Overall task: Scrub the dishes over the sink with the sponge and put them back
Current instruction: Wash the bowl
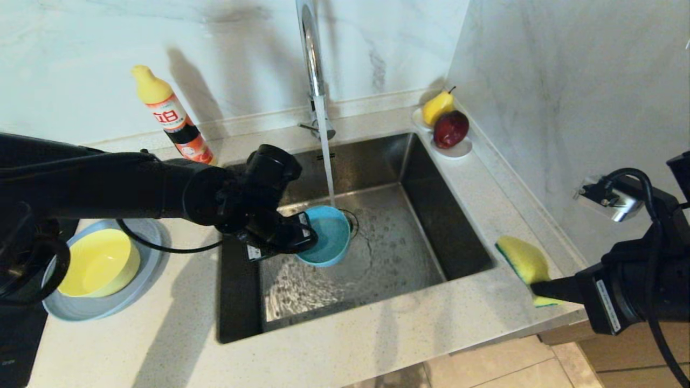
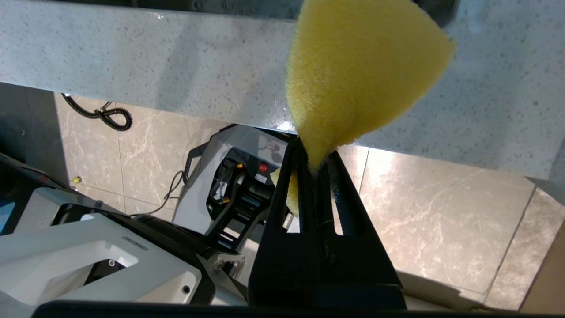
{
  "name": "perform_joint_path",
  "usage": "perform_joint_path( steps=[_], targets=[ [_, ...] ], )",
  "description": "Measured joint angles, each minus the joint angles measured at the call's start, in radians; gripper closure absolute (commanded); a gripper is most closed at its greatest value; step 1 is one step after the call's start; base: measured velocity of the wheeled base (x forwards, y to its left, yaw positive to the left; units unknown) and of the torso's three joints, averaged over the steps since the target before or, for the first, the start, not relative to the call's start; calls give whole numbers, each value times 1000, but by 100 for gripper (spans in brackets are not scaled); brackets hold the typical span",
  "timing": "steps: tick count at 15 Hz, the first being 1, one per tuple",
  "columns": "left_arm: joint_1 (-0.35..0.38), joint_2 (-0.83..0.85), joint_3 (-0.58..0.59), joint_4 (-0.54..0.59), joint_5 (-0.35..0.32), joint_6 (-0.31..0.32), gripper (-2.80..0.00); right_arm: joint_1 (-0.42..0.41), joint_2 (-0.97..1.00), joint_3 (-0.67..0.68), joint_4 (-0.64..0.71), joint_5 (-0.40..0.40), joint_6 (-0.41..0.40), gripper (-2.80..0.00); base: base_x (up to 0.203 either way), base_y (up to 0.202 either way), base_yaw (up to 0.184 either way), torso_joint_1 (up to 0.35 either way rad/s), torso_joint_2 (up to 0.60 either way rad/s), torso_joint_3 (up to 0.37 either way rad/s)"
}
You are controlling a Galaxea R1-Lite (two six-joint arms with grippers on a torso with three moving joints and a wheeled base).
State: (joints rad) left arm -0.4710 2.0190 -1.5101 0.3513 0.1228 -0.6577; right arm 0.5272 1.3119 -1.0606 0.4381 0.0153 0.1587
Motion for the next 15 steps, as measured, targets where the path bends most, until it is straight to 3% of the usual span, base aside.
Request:
perform_joint_path(
  steps=[9,15],
  targets=[
    [-18,96,-124,-17,121,-64,0,0,-3,13,0,1,2,0,0,0,0,0,0,0],
    [-9,175,-263,-4,123,-116,0,0,-3,29,-2,4,1,0,0,0,0,0,0,0]
  ],
)
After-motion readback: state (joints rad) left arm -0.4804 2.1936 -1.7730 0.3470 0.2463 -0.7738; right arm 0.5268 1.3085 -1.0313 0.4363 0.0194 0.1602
